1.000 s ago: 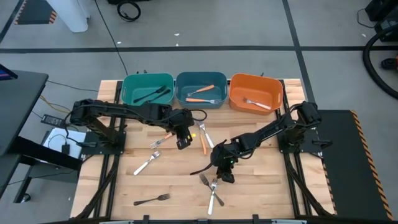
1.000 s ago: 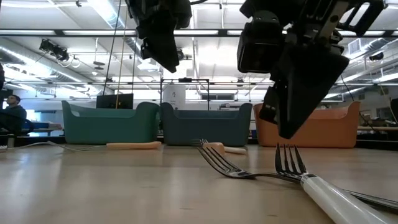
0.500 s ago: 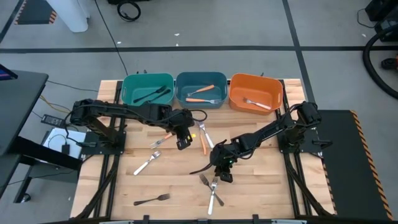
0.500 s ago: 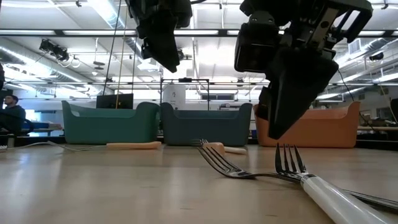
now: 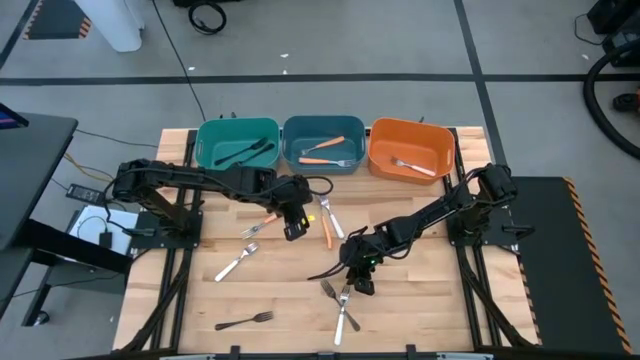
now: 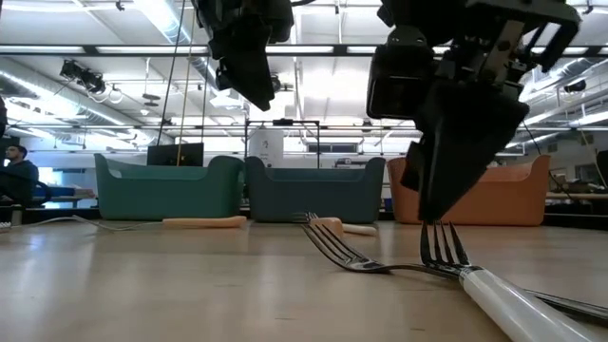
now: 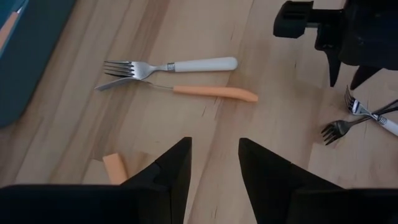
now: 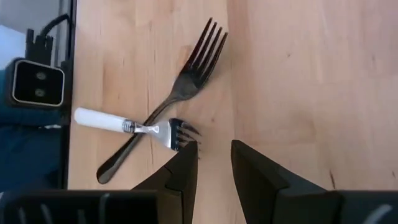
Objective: Sort silverware by color (type)
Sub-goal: Put the bottom white fork in the orange bin
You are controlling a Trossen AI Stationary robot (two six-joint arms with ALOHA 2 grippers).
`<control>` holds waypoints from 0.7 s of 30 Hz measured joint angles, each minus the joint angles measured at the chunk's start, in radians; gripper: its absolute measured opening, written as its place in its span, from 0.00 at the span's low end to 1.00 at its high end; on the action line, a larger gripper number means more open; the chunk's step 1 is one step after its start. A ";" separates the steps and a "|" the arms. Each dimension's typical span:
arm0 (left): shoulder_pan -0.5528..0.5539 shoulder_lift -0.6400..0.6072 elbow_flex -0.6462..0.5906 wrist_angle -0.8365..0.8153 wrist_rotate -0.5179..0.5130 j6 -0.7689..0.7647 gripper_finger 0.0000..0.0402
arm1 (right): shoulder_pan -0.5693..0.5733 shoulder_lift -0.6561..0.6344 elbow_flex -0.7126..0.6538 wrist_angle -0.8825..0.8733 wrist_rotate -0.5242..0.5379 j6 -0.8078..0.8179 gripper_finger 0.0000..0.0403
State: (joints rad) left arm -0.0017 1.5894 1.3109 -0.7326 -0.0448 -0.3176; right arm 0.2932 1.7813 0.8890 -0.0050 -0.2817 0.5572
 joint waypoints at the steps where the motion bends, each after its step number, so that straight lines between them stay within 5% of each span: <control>1: 0.000 0.000 0.000 0.000 0.000 0.000 0.35 | 0.000 0.000 0.000 0.015 -0.001 0.001 0.26; 21: 0.000 0.000 0.000 0.000 0.000 -0.010 0.35 | 0.032 0.005 0.001 0.023 0.073 0.000 0.26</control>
State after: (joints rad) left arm -0.0017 1.5894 1.3109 -0.7330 -0.0448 -0.3281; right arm 0.3255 1.7865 0.8898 0.0179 -0.2091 0.5575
